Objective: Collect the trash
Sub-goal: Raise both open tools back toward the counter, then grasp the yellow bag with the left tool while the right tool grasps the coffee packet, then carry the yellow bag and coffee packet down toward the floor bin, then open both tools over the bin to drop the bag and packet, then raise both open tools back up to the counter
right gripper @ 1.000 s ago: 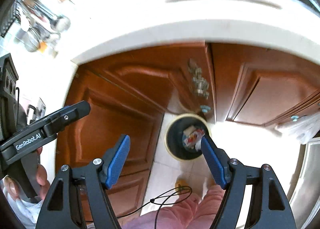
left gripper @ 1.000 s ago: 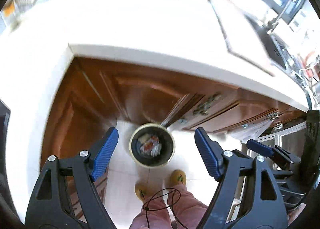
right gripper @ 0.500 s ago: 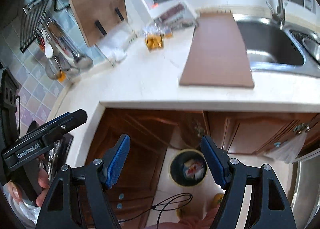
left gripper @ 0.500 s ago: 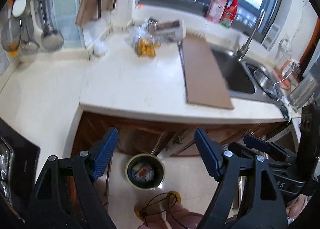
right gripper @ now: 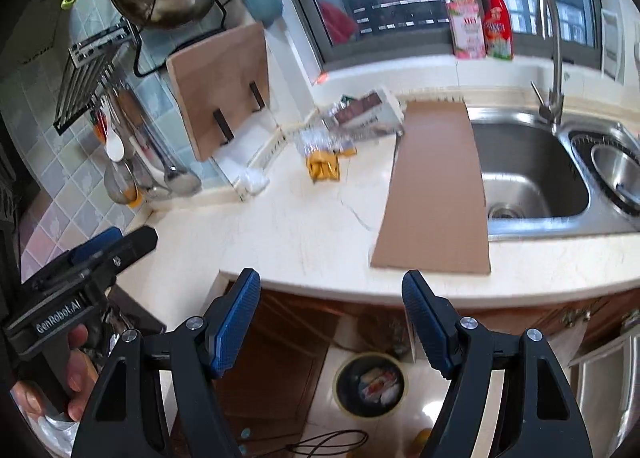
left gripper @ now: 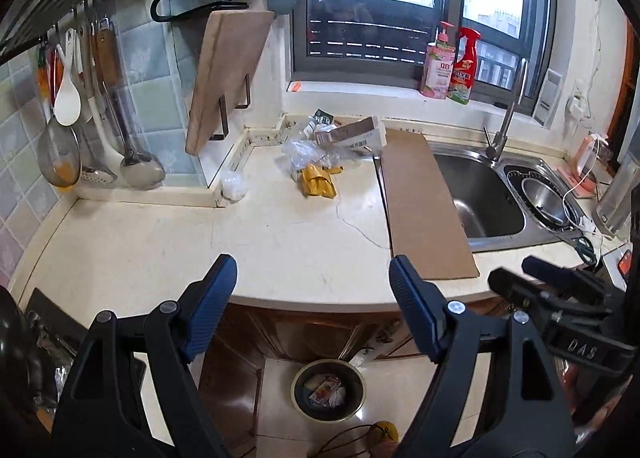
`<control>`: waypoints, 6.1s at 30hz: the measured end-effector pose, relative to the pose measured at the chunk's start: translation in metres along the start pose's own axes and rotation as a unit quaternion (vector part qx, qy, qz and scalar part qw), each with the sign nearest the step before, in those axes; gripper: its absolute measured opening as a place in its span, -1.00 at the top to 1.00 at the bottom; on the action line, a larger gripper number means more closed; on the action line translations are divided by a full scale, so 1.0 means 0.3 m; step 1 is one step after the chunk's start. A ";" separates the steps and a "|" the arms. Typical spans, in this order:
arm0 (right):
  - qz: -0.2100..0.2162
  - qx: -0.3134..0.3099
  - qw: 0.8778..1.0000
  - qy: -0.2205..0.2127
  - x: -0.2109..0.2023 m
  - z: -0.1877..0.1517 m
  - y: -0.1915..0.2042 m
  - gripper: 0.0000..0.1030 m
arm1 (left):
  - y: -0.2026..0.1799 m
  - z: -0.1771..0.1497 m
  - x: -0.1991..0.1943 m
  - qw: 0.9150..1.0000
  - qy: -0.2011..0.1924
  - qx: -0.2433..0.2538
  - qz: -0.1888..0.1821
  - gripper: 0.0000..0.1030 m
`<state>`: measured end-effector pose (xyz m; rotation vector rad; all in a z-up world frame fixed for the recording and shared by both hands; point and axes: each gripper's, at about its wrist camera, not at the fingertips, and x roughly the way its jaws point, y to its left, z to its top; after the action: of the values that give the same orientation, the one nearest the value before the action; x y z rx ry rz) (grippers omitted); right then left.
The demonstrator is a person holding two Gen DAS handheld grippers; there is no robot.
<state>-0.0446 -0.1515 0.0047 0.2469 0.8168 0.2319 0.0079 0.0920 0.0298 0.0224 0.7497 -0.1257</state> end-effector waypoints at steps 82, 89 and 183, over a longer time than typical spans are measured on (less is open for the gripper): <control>0.179 -0.244 0.949 0.094 1.362 1.001 -0.248 0.92 | 0.085 0.370 1.555 0.944 0.252 -0.211 0.034 0.73; 0.173 -0.222 0.956 0.076 1.211 0.963 -0.213 0.92 | 0.047 0.358 1.337 0.954 0.221 -0.203 0.013 0.75; 0.055 -0.057 0.936 0.342 1.492 -1.069 -0.272 0.01 | 0.106 -1.312 1.438 0.899 0.427 -0.090 -0.025 0.01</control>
<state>0.0231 -0.0549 -0.5394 0.0961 1.4770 0.4834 0.0575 0.1034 -0.5530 -0.1285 1.6425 -0.0914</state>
